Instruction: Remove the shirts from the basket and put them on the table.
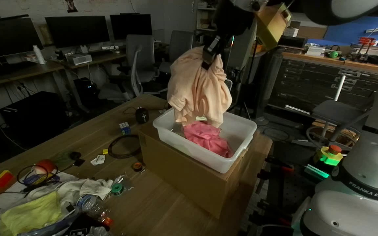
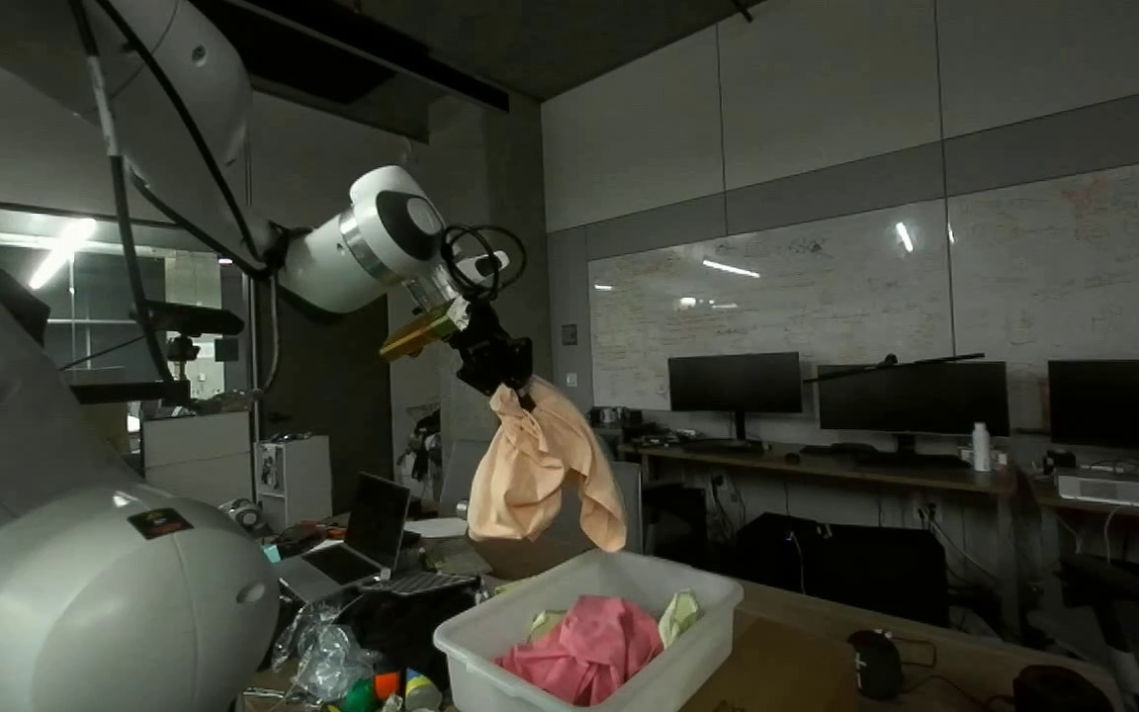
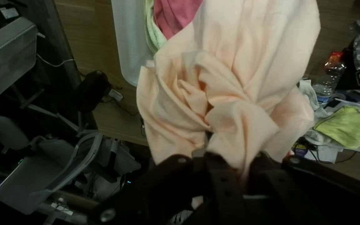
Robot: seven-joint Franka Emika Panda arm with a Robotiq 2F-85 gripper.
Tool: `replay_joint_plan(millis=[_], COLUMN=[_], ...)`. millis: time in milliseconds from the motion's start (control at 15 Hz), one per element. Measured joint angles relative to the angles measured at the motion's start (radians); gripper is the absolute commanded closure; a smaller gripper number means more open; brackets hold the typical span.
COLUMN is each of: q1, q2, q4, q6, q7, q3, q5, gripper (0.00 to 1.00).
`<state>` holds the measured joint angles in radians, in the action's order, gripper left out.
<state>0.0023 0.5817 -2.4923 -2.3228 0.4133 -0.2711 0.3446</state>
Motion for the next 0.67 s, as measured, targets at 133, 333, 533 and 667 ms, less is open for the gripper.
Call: replay_joint_plan(millis=[133,333,533,667], q1=[0.000,0.014,0.068,0.112], q2=[0.007,-0.035,-0.128,-0.200], q4=[0.019,0.065,0.138,0.192], q6=[0.027,0.040,0.036,0.017], q7=[-0.003,-0.036,-0.106,-0.153], q3=[-0.033,-0.091,-0.124,-0.128], q5=[0.008,0.021,0.021,0.019], gripper=[0.92,0.92,0.92,0.92])
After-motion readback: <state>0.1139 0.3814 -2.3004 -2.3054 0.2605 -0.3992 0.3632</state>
